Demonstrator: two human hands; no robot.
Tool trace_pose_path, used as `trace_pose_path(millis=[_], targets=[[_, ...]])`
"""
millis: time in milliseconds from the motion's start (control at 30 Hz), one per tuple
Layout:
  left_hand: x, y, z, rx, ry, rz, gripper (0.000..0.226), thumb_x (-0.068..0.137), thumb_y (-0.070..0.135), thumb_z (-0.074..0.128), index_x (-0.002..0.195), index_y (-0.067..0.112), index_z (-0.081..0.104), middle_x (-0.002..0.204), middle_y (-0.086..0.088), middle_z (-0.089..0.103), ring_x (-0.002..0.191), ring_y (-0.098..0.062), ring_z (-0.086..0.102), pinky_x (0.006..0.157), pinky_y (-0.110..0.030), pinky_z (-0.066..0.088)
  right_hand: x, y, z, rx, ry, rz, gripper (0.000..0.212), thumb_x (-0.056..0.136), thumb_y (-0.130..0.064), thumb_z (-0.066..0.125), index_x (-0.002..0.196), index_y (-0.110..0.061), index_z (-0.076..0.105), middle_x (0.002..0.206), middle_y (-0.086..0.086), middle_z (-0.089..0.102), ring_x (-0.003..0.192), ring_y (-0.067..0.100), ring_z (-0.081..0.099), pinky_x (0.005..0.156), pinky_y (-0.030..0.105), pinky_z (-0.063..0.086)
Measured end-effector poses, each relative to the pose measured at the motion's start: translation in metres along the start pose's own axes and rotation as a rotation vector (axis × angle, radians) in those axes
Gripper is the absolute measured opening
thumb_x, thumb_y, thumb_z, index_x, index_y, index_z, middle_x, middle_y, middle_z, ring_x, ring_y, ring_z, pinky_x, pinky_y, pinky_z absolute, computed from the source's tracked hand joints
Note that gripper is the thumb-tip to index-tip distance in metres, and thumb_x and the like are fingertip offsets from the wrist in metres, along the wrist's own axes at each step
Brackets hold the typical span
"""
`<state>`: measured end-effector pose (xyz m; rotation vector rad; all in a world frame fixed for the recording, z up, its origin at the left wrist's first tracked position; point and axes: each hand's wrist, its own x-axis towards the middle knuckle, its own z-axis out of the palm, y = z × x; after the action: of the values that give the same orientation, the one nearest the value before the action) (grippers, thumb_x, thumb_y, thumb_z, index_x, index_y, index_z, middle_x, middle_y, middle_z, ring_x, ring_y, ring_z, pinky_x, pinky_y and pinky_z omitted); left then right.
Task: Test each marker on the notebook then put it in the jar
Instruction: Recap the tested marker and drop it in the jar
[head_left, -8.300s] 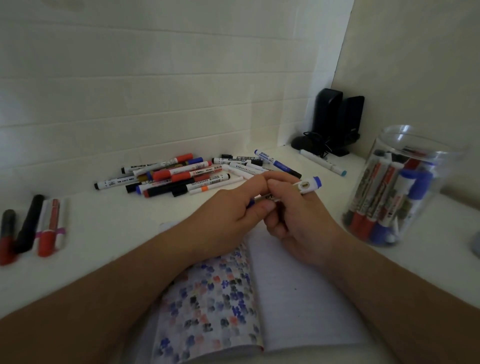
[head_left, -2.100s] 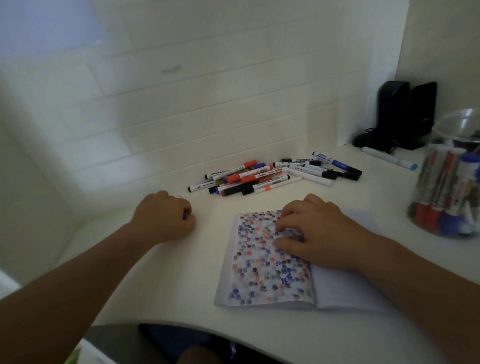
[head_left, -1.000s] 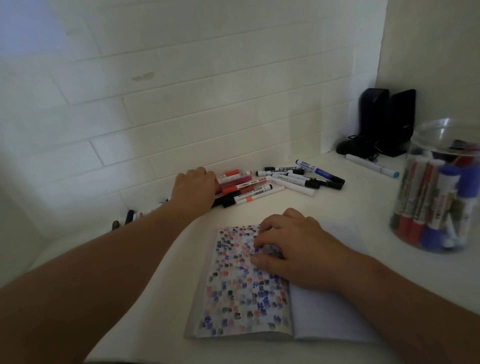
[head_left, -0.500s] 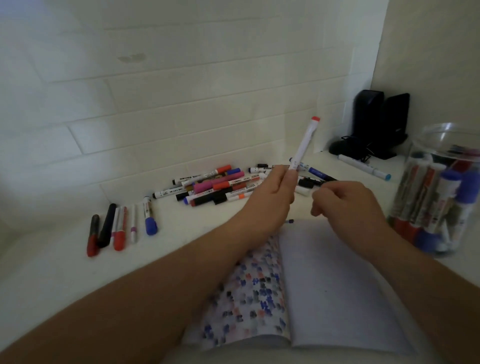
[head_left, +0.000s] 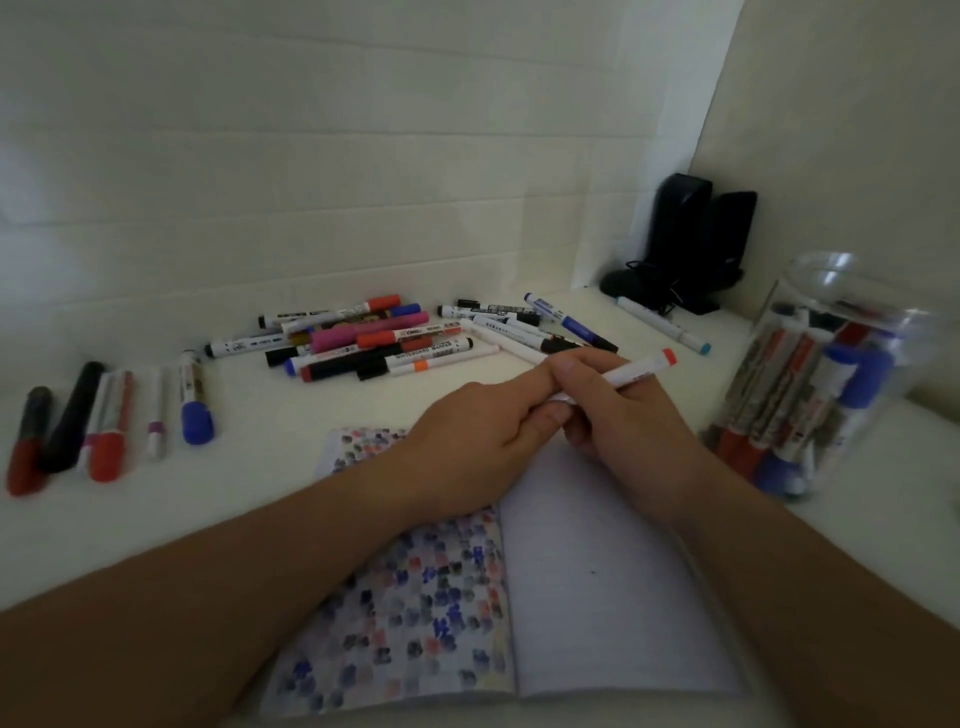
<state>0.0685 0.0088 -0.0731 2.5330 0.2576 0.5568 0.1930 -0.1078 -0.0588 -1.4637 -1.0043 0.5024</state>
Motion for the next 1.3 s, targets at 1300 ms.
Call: trace_pose_path(millis=[1300], targets=[[0.007, -0.029, -0.012, 0.282, -0.194, -0.412, 0.056, 0.065, 0.086, 0.066, 0.106, 0.052, 0.053, 0.112, 0.006, 0.039, 0.112, -0.018, 0.039, 0.09, -0.038, 0.038, 0.024, 0.019, -0.003, -0.441, 0.176, 0.173, 0.018, 0.079, -0.012, 0.075, 0.071, -0.012, 0.059, 0.066, 0.014, 0.069, 0.057, 0.021, 0.064, 0.066, 0.044, 0.061]])
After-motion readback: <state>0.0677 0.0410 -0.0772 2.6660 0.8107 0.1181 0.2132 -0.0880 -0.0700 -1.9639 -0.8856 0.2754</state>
